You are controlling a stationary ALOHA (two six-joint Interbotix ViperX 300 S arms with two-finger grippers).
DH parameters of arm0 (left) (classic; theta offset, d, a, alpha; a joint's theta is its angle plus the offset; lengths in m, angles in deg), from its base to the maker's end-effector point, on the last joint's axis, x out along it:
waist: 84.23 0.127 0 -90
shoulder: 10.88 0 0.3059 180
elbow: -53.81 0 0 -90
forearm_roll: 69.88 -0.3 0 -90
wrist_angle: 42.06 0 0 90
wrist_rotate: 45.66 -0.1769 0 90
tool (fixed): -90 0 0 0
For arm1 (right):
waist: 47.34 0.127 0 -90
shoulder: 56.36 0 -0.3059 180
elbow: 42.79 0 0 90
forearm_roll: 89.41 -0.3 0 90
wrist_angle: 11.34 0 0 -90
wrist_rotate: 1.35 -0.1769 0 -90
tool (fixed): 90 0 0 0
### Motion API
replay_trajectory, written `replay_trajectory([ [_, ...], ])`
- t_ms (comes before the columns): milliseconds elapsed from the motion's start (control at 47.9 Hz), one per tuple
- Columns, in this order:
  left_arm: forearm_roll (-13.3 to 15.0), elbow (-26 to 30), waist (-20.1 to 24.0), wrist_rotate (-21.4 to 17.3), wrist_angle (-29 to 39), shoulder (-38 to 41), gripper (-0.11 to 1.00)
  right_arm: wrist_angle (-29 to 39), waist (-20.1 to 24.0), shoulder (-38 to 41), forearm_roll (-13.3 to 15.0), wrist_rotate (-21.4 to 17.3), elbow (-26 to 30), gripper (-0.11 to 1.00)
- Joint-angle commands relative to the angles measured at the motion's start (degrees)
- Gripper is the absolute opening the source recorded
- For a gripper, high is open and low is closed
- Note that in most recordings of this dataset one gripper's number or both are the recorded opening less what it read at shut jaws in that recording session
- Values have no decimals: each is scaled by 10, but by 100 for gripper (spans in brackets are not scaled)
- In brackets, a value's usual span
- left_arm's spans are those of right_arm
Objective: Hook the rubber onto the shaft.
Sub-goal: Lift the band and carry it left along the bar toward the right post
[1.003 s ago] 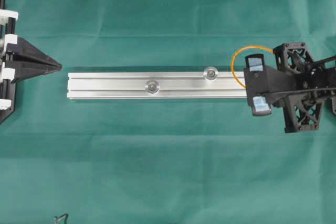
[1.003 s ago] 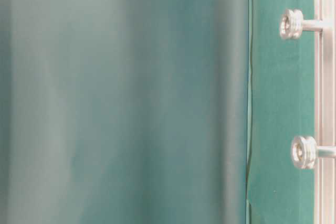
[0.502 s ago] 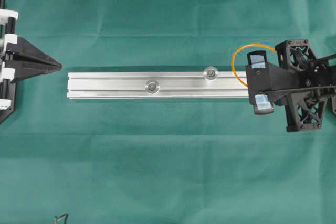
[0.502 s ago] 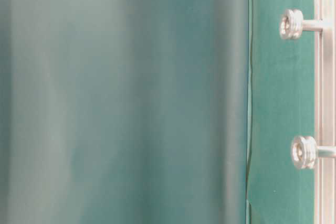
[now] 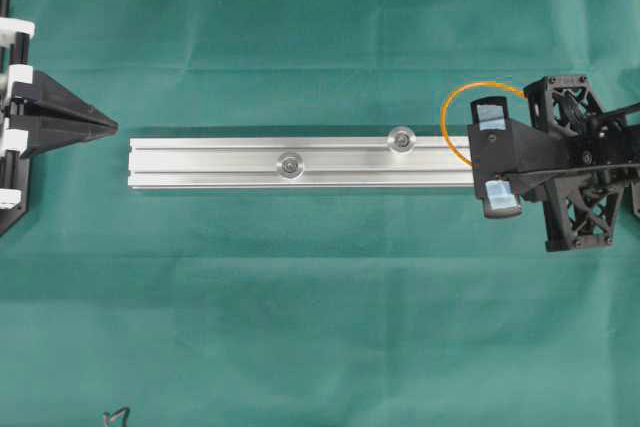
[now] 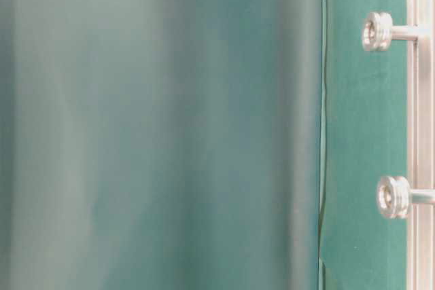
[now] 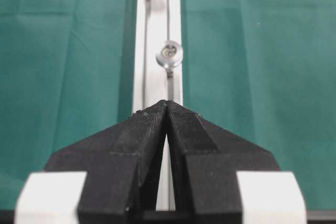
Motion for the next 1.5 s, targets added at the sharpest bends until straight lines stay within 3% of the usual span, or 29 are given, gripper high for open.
replay_trajectory([
  [0, -2, 19, 2, 0, -5, 4, 2, -3, 2, -4, 2, 1, 19, 7],
  [878, -2, 19, 1, 0, -5, 4, 2, -29, -2, 127, 37, 5, 146, 7],
  [1484, -2, 19, 1, 0, -5, 4, 2, -33, -4, 142, 37, 5, 152, 7],
])
